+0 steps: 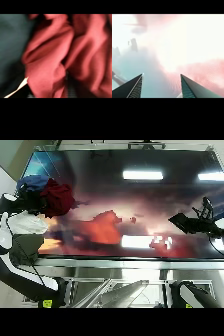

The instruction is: Fold the shirts.

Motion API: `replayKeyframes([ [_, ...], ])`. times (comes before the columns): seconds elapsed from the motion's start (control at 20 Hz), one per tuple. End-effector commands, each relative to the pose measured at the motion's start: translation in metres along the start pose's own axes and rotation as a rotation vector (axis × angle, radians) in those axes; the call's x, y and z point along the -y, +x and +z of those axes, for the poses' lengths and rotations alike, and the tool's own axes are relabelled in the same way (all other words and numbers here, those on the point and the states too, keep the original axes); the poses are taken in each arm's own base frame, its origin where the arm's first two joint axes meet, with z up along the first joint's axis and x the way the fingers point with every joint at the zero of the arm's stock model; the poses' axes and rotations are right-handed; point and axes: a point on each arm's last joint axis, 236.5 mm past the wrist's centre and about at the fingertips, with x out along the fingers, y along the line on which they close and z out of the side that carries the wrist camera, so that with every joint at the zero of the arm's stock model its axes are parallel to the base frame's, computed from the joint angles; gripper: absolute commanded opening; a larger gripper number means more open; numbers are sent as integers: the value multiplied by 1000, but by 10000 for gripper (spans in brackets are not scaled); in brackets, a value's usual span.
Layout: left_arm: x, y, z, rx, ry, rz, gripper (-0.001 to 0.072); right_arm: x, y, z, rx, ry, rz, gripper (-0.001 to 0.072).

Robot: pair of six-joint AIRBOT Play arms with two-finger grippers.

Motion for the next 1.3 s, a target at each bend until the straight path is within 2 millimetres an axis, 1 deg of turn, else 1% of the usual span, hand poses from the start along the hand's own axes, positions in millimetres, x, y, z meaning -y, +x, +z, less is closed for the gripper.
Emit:
replayKeyframes([
  [0.0,23,-11,0,-69,31,-59,1,0,1,0,-1,0,-1,496],
  [0.05,32,-19,6,-65,29,-85,1,0,1,-1,-4,0,0,400],
  [0.1,46,-27,13,-53,22,-132,0,0,1,-1,-5,-5,0,295],
  [0.15,63,-36,21,-38,18,-193,0,0,1,-1,-5,-19,1,266],
  [0.25,113,-57,32,-21,35,-344,-1,0,0,-1,-4,-26,0,265],
  [0.3,143,-70,34,-19,71,-410,-1,0,0,0,-3,-34,1,264],
  [0.35,174,-81,33,-24,121,-461,-1,-1,-1,0,-2,-49,2,251],
  [0.4,209,-94,29,-28,187,-507,0,-2,-2,-1,-8,-56,4,240],
  [0.45,246,-107,22,-31,266,-538,-1,-4,-3,-3,-20,-61,8,240],
  [0.5,279,-117,12,-36,345,-555,-1,-7,-5,-6,-34,-68,13,240],
  [0.55,315,-128,-3,-45,422,-582,1,-11,-9,-9,-49,-77,21,240],
  [0.6,343,-134,-18,-58,479,-604,3,-14,-13,-11,-57,-94,29,239],
  [0.65,370,-136,-39,-85,532,-629,6,-18,-16,-12,-62,-122,35,230],
  [0.7,396,-135,-66,-129,583,-656,20,-21,-20,-14,-69,-139,42,229],
  [0.75,415,-129,-92,-177,620,-672,20,-25,-24,-18,-78,-147,48,229],
  [0.85,443,-111,-145,-287,663,-702,20,-29,-31,-26,-99,-160,59,229],
  [0.9,451,-100,-167,-332,672,-707,19,-31,-32,-30,-111,-163,63,229],
  [0.95,459,-87,-186,-365,674,-709,19,-32,-33,-34,-128,-164,67,229],
  [1.0,465,-74,-202,-382,669,-706,19,-32,-33,-37,-141,-165,69,230],
  [1.05,469,-64,-211,-384,662,-701,21,-32,-33,-38,-147,-165,71,230],
  [1.1,471,-58,-213,-372,659,-698,94,-32,-34,-39,-150,-167,72,231],
  [1.15,471,-55,-211,-356,660,-696,415,-33,-34,-39,-149,-178,76,255],
  [1.2,470,-56,-202,-335,653,-694,720,-33,-34,-39,-151,-179,77,398],
  [1.25,467,-60,-192,-320,646,-693,715,-34,-34,-41,-156,-179,81,545],
])
